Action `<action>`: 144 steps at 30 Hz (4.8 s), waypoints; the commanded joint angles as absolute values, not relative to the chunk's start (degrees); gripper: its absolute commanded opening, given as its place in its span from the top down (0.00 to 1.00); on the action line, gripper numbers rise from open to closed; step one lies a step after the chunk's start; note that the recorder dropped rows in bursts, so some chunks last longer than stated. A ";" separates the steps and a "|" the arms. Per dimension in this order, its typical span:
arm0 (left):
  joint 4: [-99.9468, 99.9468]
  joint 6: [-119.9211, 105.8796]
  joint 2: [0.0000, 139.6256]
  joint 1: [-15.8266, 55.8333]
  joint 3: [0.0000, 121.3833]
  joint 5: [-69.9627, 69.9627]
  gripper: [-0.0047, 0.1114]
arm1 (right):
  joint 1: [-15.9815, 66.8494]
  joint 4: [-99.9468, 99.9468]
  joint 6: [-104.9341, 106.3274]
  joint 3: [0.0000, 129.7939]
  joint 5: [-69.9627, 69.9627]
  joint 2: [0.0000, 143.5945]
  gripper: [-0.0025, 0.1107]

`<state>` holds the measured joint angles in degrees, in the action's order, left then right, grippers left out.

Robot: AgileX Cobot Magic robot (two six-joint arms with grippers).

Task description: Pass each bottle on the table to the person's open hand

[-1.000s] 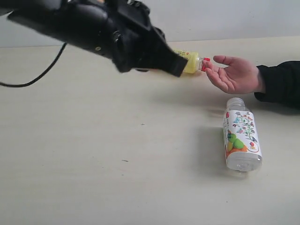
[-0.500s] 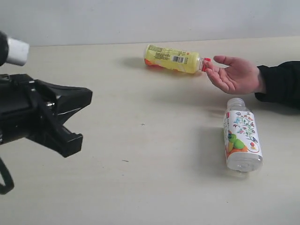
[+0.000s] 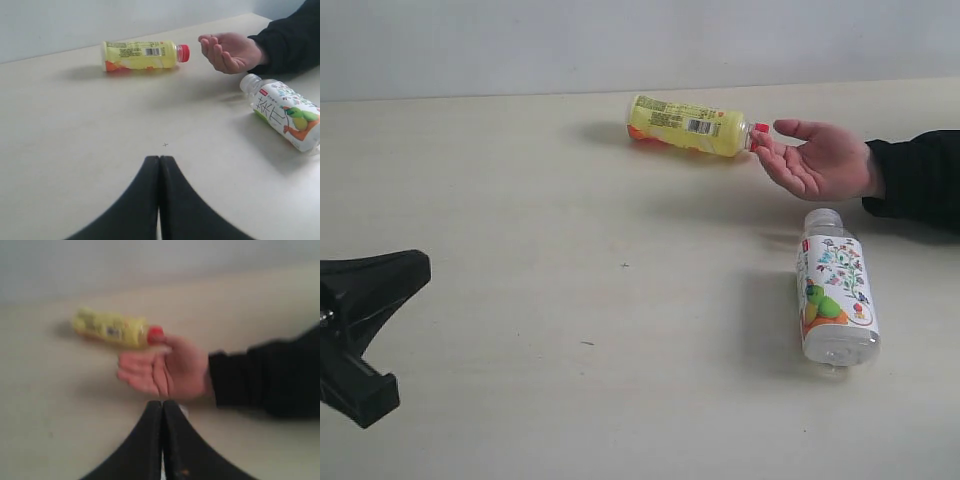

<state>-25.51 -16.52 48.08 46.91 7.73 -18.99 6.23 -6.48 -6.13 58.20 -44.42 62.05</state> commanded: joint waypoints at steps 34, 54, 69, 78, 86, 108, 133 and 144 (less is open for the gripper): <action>-26.14 -13.64 45.33 46.77 4.54 -23.68 0.96 | 16.02 -2.59 -19.00 65.00 -57.86 96.53 0.30; -26.14 -13.64 45.33 46.77 4.54 -23.68 0.96 | 16.02 -2.81 -22.59 64.90 -54.07 109.97 0.53; -26.14 -13.64 45.33 46.77 4.54 -23.68 0.96 | 16.02 -2.85 -14.52 65.01 -68.42 103.41 0.98; -26.14 -13.64 45.33 46.77 4.54 -23.68 0.96 | 16.02 0.00 -10.33 73.01 -69.96 95.56 0.98; -26.14 -13.64 45.33 46.77 4.54 -23.68 0.96 | 16.02 2.90 -7.53 91.75 -69.96 100.80 0.98; -26.14 -13.64 45.33 46.77 4.54 -23.68 0.96 | 11.85 1.44 -1.51 104.95 -69.96 121.05 0.98; -26.14 -13.64 45.33 46.77 4.54 -23.68 0.96 | 11.85 0.35 -1.62 104.95 -66.18 120.82 0.24; -26.14 -13.64 45.33 46.77 4.54 -23.68 0.96 | 11.97 0.35 3.53 104.95 -69.05 111.90 0.24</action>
